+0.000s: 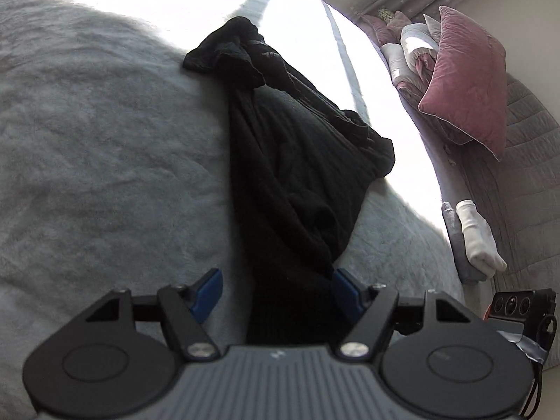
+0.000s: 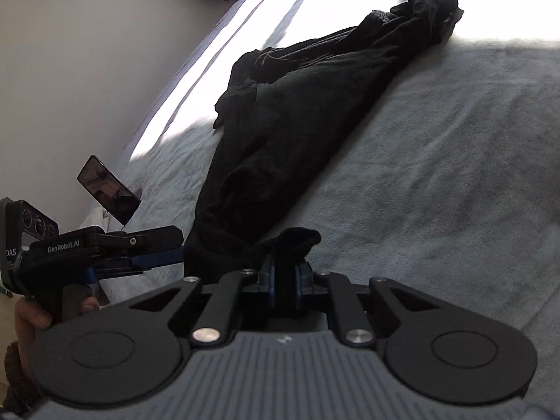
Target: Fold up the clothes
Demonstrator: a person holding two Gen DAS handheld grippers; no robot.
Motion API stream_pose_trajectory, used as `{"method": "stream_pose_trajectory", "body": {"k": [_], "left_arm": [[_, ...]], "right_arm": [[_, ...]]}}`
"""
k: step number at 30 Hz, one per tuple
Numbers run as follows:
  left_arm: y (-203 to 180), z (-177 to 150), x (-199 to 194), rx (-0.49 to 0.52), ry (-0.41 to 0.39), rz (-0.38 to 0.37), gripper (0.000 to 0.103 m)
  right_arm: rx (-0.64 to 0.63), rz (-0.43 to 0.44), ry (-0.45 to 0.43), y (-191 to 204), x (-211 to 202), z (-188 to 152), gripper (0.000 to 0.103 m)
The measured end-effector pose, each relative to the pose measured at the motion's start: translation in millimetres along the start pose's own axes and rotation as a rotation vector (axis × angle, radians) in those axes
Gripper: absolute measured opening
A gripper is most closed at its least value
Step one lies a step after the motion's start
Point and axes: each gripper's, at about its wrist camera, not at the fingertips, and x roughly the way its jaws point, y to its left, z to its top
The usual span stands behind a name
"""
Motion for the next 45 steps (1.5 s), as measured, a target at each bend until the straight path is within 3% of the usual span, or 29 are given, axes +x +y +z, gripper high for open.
{"method": "stream_pose_trajectory", "body": {"k": [8,13,15,16,17,18,20,22,25,27,29,36,42,45], "left_arm": [[11,-5,-9,-0.07,0.05,-0.159,0.07],[14,-8,-16,-0.075,0.06,-0.206,0.07],[16,-8,-19,-0.064,0.06,-0.213,0.065],[18,-8,-21,-0.061,0.057,-0.203,0.062],[21,-8,-23,-0.058,0.052,-0.188,0.052],[25,-8,-25,-0.06,0.041,-0.157,0.03],[32,-8,-28,-0.057,0.022,-0.084,0.003],[41,-7,-33,-0.057,-0.005,-0.023,0.003],[55,-4,-45,-0.053,-0.049,0.04,0.003],[65,-3,-54,-0.048,-0.077,0.083,0.003],[76,-2,-63,-0.049,-0.108,0.13,0.003],[112,6,-84,-0.084,-0.213,0.287,0.003],[119,10,-87,-0.107,-0.26,0.346,0.003],[116,11,-85,-0.102,-0.272,0.363,0.003]], "right_arm": [[-0.048,0.218,0.036,50,1,-7,0.009],[-0.131,0.301,0.091,87,20,-18,0.009],[-0.159,0.319,0.115,99,27,-23,0.009],[-0.168,0.327,0.127,104,32,-25,0.009],[-0.174,0.334,0.14,108,36,-26,0.009],[-0.181,0.339,0.15,112,41,-27,0.009],[-0.197,0.34,0.16,117,46,-28,0.01],[-0.2,0.339,0.162,117,47,-26,0.016],[-0.171,0.338,0.144,109,41,-18,0.017],[-0.147,0.312,0.097,98,31,-11,0.034],[-0.12,0.285,0.05,86,22,-4,0.04],[-0.023,0.139,0.012,44,14,5,0.04],[-0.056,0.066,0.113,39,32,-11,0.04],[-0.092,0.045,0.094,42,35,-13,0.04]]}}
